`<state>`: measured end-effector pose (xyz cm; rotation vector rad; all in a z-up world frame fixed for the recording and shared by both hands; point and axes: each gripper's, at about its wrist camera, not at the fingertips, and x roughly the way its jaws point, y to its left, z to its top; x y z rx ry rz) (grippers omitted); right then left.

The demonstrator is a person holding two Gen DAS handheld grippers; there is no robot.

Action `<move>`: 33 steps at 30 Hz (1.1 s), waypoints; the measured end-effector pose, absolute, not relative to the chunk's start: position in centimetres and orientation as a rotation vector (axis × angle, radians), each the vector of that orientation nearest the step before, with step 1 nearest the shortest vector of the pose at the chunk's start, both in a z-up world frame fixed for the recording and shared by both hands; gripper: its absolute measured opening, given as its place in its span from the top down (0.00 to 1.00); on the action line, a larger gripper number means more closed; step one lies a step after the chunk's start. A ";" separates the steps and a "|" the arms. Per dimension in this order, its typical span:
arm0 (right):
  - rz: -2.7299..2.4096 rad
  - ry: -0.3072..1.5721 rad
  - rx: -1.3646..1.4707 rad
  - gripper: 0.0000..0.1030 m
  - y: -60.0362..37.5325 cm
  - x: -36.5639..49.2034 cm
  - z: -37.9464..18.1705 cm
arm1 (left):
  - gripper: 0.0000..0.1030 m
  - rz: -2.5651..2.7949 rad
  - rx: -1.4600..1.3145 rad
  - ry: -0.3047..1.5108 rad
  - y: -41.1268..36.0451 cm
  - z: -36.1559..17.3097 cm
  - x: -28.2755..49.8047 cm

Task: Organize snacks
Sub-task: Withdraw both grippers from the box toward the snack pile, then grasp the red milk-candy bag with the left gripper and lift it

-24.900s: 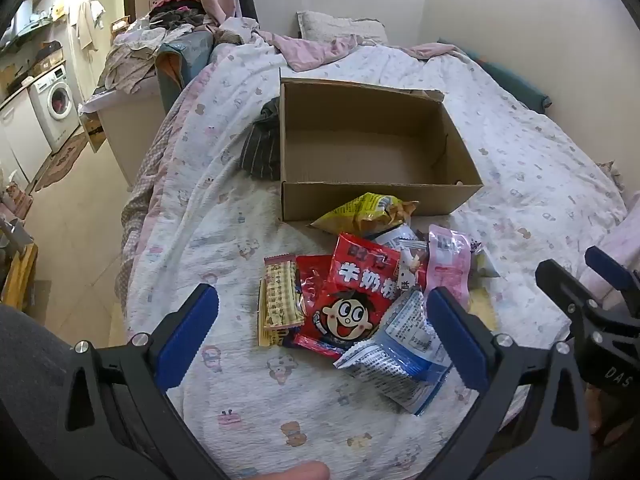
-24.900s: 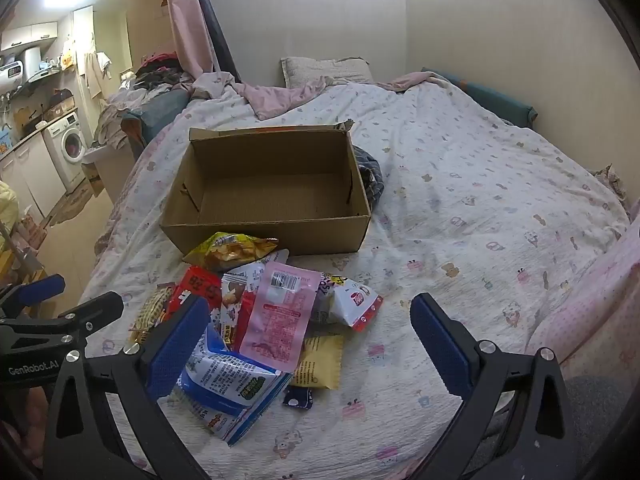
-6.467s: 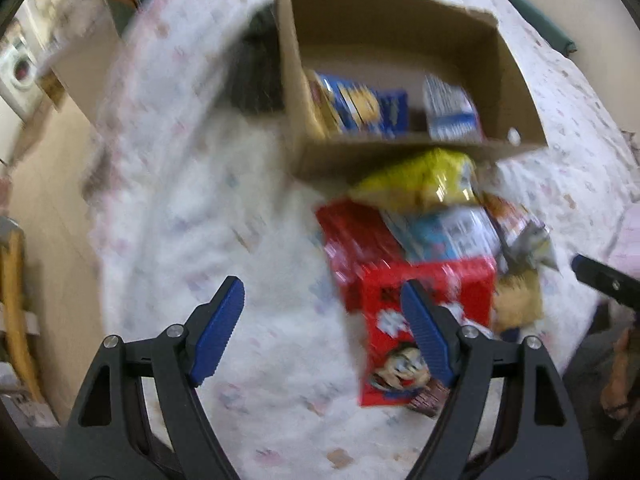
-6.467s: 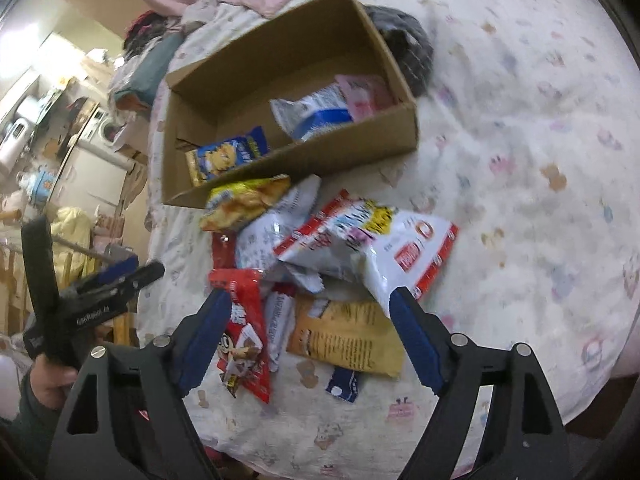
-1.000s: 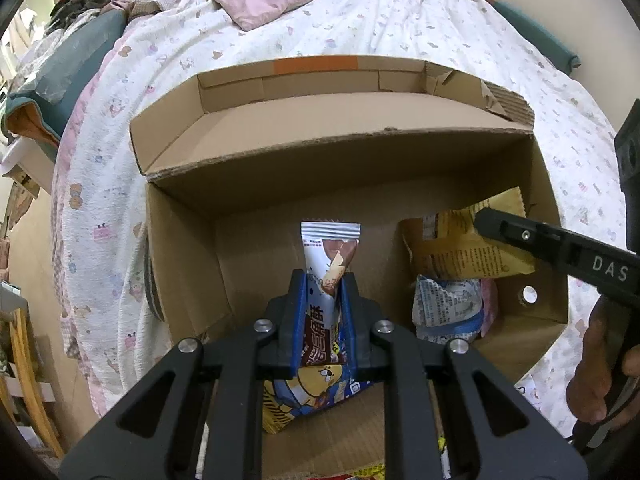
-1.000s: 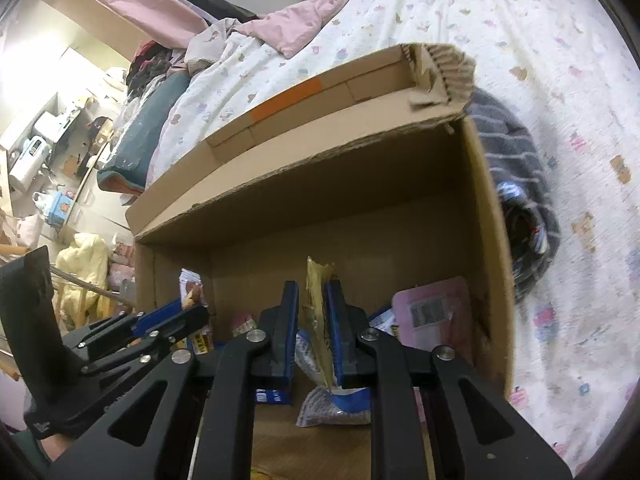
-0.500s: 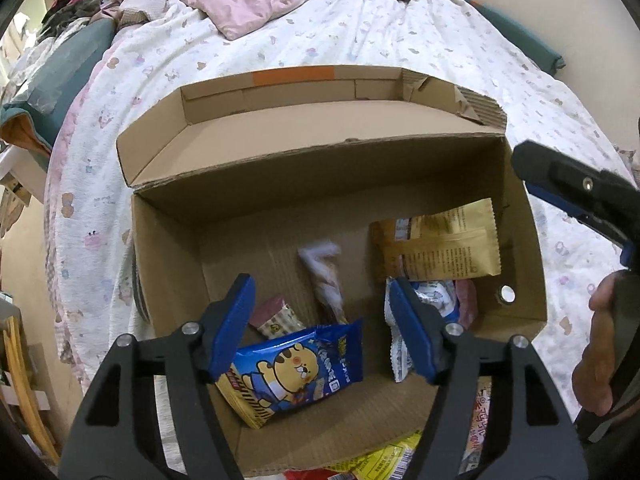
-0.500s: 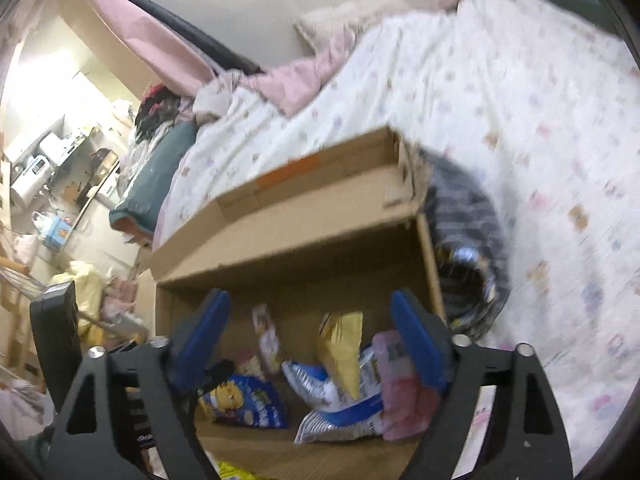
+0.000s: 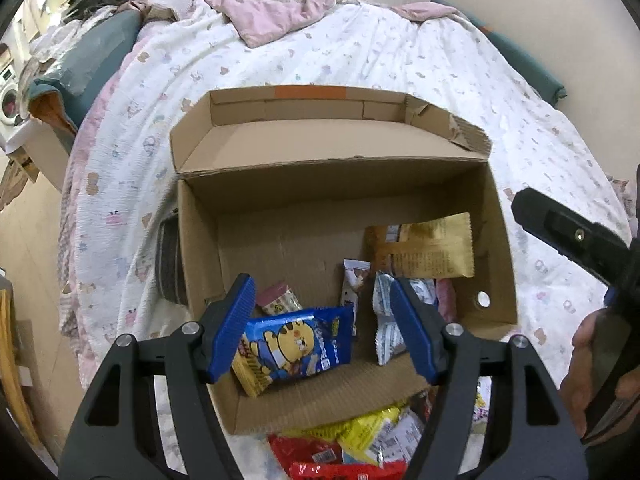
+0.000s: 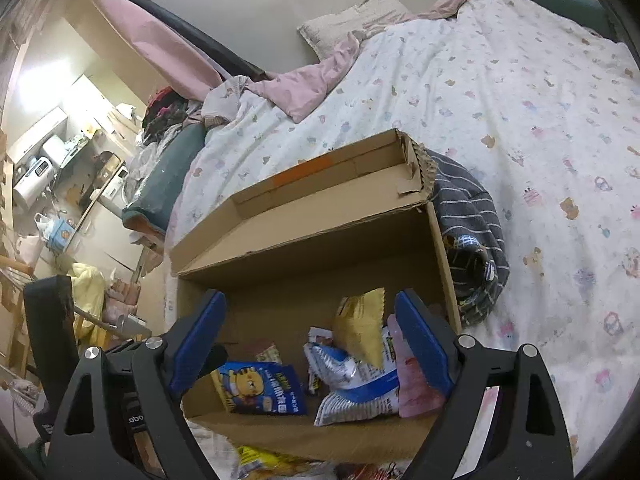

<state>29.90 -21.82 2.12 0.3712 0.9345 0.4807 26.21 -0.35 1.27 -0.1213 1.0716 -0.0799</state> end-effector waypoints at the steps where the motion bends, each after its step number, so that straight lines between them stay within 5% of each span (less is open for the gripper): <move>1: 0.481 0.928 0.367 0.14 -21.8 29.5 2.4 | 0.35 -0.088 -0.121 1.064 -0.4 1.6 25.7; 18: 0.432 0.957 0.427 0.14 -25.4 19.3 6.0 | 0.32 -0.138 -0.068 1.083 -0.1 4.0 17.2; 33: 0.395 1.057 0.448 0.14 -27.4 14.6 1.7 | 0.31 -0.125 -0.195 1.147 1.6 1.0 11.9</move>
